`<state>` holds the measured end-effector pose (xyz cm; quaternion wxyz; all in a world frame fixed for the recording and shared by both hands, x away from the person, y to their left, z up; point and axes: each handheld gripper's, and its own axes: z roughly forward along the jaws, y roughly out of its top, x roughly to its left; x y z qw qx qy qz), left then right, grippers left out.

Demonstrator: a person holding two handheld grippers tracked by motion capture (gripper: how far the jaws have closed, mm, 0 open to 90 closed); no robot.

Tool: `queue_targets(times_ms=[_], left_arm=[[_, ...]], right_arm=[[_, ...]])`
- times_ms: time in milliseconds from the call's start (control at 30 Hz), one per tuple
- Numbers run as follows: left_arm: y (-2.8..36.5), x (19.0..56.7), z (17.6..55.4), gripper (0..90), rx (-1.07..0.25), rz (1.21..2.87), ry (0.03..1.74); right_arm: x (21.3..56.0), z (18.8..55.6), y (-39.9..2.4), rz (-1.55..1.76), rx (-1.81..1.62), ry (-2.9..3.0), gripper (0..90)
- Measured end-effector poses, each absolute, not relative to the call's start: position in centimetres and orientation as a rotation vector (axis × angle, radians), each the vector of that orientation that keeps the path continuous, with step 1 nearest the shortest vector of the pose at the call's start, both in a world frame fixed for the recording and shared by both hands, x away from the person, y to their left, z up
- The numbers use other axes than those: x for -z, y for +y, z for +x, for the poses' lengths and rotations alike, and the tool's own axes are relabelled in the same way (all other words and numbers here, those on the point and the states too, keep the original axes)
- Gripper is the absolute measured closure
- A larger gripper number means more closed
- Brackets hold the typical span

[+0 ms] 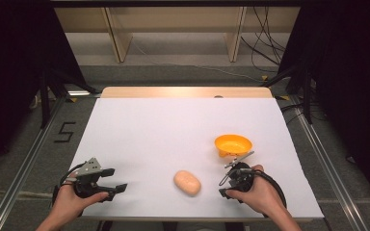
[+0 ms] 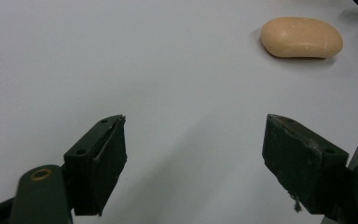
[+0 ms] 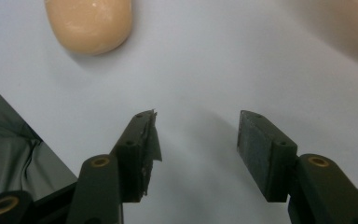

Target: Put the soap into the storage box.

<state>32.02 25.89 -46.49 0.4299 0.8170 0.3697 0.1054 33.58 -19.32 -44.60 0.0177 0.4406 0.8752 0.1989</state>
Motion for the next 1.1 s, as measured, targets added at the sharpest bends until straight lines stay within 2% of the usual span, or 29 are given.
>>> queue_targets(times_ms=[200,700,1100], left_arm=[[25.7,46.4,31.9,21.2,-0.253,2.030,0.926],[25.7,46.4,32.1,21.2,-0.263,2.059,0.902],[25.6,46.5,32.0,21.2,-0.244,2.027,0.932]], right_arm=[[44.0,33.9,-17.9,1.258,-0.605,2.776,50.4],[43.3,34.5,-14.6,1.217,-0.480,2.872,46.4],[43.0,35.6,-13.2,1.208,-0.445,2.887,48.5]])
